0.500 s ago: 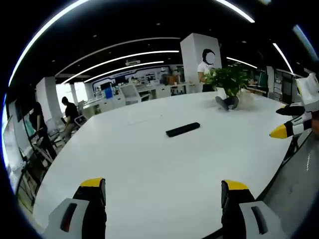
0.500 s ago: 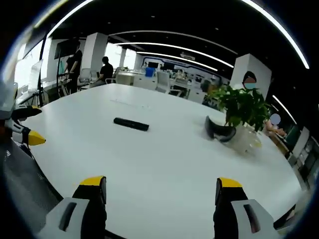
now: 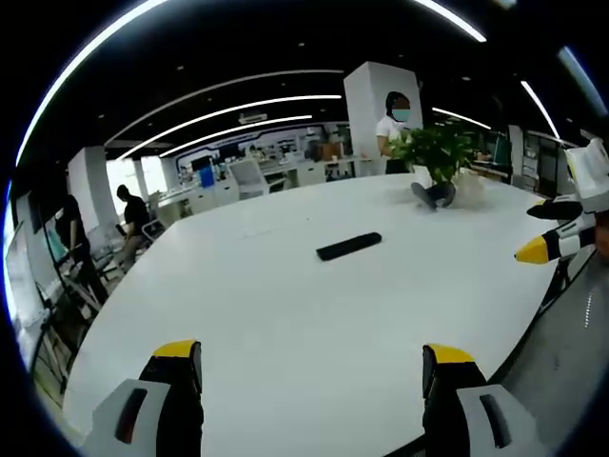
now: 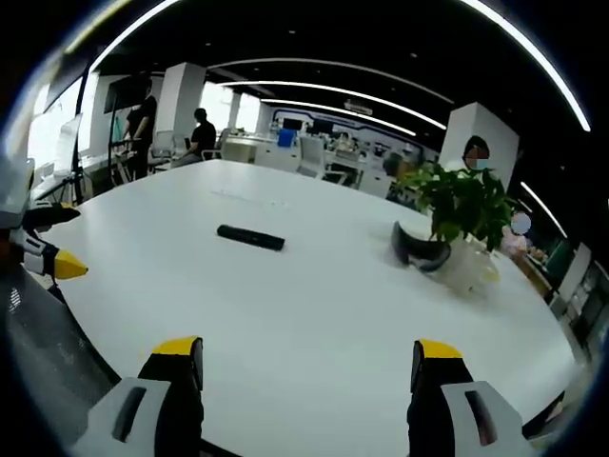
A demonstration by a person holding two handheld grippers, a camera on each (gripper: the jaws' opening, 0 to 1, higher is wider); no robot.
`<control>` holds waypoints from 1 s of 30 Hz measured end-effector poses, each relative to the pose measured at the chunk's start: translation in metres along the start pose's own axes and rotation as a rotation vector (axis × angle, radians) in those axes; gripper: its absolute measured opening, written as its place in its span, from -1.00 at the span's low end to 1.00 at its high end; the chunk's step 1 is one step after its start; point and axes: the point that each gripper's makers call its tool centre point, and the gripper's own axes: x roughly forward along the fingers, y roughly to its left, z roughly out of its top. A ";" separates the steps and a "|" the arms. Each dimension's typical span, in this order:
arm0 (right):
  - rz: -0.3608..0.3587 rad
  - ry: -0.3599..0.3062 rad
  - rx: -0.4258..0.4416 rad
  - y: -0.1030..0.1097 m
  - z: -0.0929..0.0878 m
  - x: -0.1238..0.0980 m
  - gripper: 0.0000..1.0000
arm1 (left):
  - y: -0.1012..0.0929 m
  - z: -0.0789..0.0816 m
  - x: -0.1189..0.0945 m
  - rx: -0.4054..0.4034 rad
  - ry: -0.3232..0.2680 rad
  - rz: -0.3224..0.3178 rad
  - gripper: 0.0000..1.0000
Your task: Press the specified remote control buttons in sequence, fully releasing each button before pressing the next.
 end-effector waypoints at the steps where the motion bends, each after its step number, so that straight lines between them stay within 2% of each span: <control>1: 0.001 -0.001 -0.002 0.000 0.000 0.000 0.80 | 0.000 0.000 0.000 -0.001 0.000 0.001 1.00; 30: -0.004 -0.012 0.001 0.000 0.002 -0.001 0.80 | 0.004 -0.006 0.003 0.007 0.028 0.015 1.00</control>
